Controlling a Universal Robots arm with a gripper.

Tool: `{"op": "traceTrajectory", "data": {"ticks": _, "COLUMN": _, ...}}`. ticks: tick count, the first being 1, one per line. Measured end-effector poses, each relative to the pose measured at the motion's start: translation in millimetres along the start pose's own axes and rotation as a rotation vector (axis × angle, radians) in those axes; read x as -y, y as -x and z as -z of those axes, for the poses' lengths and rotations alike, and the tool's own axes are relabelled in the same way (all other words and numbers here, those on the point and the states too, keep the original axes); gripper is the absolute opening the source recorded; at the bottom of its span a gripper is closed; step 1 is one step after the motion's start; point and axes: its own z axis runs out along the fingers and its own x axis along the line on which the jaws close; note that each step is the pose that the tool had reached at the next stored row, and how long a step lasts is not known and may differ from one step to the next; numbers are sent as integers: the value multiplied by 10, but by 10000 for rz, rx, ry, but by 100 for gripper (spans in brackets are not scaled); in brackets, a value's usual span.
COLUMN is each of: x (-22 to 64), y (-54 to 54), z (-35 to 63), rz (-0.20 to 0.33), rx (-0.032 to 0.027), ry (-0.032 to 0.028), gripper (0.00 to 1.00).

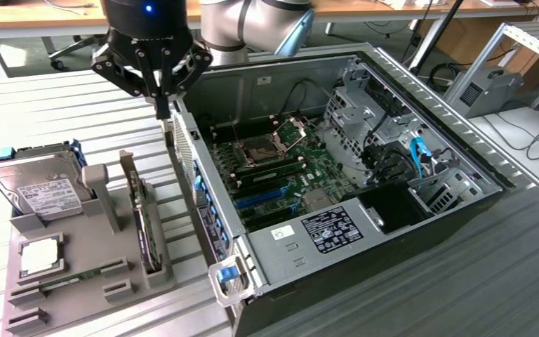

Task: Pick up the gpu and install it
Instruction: 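Reach for the gpu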

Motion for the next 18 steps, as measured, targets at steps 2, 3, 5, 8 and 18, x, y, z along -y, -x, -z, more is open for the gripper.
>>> {"op": "traceTrajectory", "data": {"ticks": 2, "x": 1, "y": -10, "z": 0, "rz": 0, "rx": 0, "ry": 1, "gripper": 11}}
{"op": "traceTrajectory", "data": {"ticks": 3, "x": 1, "y": -15, "z": 0, "rz": 0, "rx": 0, "ry": 0, "gripper": 11}}
{"op": "traceTrajectory", "data": {"ticks": 5, "x": 2, "y": -29, "z": 0, "rz": 0, "rx": 0, "ry": 1, "gripper": 11}}
{"op": "traceTrajectory", "data": {"ticks": 8, "x": 4, "y": -53, "z": 0, "rz": 0, "rx": 1, "ry": 1, "gripper": 11}}
{"op": "traceTrajectory", "data": {"ticks": 18, "x": 11, "y": -144, "z": 1, "rz": 0, "rx": 0, "ry": 1, "gripper": 11}}
